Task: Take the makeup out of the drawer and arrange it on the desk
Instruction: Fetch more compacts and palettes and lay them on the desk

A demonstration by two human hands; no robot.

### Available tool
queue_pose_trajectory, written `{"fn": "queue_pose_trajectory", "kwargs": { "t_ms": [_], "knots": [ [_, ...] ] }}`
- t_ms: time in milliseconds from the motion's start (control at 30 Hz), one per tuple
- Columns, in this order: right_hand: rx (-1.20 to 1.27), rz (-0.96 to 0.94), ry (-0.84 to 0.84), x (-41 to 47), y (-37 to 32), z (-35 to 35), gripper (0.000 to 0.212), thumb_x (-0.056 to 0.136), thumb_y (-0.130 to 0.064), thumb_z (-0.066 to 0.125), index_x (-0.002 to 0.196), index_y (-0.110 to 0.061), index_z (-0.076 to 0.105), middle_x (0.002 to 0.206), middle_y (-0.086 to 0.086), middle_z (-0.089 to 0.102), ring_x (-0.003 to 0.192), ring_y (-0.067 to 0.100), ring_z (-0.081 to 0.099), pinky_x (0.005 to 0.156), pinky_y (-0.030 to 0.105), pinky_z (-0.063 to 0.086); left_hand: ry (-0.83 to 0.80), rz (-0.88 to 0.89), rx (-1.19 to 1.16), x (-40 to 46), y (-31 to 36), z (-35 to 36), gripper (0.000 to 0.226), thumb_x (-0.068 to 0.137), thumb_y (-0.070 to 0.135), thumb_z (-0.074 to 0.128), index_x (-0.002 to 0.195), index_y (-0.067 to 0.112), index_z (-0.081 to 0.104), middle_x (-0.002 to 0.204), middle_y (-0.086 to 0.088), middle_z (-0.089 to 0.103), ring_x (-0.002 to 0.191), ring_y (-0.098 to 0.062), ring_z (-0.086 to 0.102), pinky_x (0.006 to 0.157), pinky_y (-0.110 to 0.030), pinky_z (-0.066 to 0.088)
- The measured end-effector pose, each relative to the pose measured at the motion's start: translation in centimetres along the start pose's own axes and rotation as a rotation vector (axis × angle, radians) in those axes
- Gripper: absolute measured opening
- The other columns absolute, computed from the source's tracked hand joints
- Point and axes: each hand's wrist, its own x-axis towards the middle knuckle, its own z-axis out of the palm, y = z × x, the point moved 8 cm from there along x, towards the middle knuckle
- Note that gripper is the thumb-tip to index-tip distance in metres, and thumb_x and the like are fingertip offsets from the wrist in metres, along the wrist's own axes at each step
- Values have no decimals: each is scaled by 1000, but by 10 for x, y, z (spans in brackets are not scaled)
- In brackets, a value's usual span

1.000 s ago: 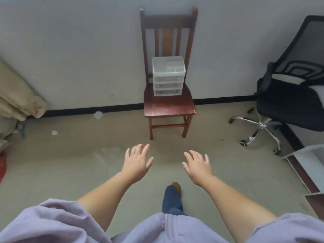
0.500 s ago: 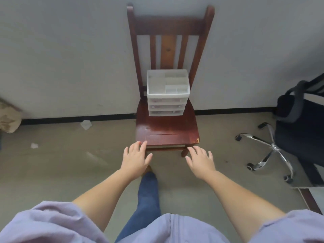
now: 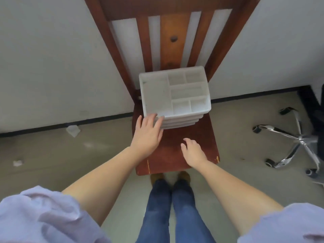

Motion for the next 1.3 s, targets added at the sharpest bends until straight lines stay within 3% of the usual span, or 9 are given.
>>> {"fn": "queue_pose_trajectory", "kwargs": {
  "t_ms": [133,367,567,667,933,1033,1133,1200,1300],
  "knots": [
    [319,116,-44,63,0,27,42,102,-21,31,143,-12,34,142,11,42,129,28,42,107,33,33,98,64,-25,27,-11,27,49,87,19,34,136,19,40,133,-14,50,125,-31,42,103,-56,33],
    [1772,572,-39,124,2,62,43,99,-2,25,142,-5,34,146,14,40,134,26,40,104,41,39,302,60,-3,29,-12,36,53,84,10,42,135,20,46,132,-13,53,120,-25,38,102,-57,32],
    [1945,674,24,123,3,76,40,97,-1,25,131,-6,46,137,13,49,121,25,51,92,43,45,298,59,2,28,-13,35,56,82,8,41,137,18,46,132,-13,53,119,-25,38,101,-56,33],
    [1916,746,47,101,17,86,36,91,9,21,108,-2,52,131,18,52,116,28,53,93,43,45,270,39,10,29,-13,36,59,80,10,40,138,19,41,133,-13,52,120,-26,37,101,-56,33],
    [1782,782,-137,35,59,123,33,97,5,28,124,2,47,128,20,51,128,32,46,97,43,42,211,13,3,28,-11,38,62,78,10,34,139,20,34,134,-14,50,123,-28,34,103,-58,30],
    [1312,653,-342,23,57,109,36,99,1,28,130,-1,47,125,16,57,114,26,56,91,37,48,243,12,55,25,-11,32,63,80,11,36,142,19,30,141,-15,40,130,-30,30,108,-62,15],
    [720,306,-335,35,49,62,29,99,-6,32,106,-10,60,102,7,66,90,16,64,74,25,53,303,195,-19,-3,12,42,58,81,8,39,139,14,35,141,-13,34,130,-31,34,109,-63,17],
    [444,48,-160,51,40,25,26,98,-8,37,100,-15,62,103,5,65,94,19,62,84,30,51,102,356,-124,-27,33,80,56,80,5,41,135,11,40,136,-13,43,124,-31,45,104,-54,36],
    [-124,-262,0,76,25,7,36,95,-14,45,130,-12,52,139,9,45,126,26,46,103,37,41,-271,76,-286,-27,22,142,51,91,8,39,142,11,37,144,-12,41,131,-28,41,102,-42,43]
  ]
}}
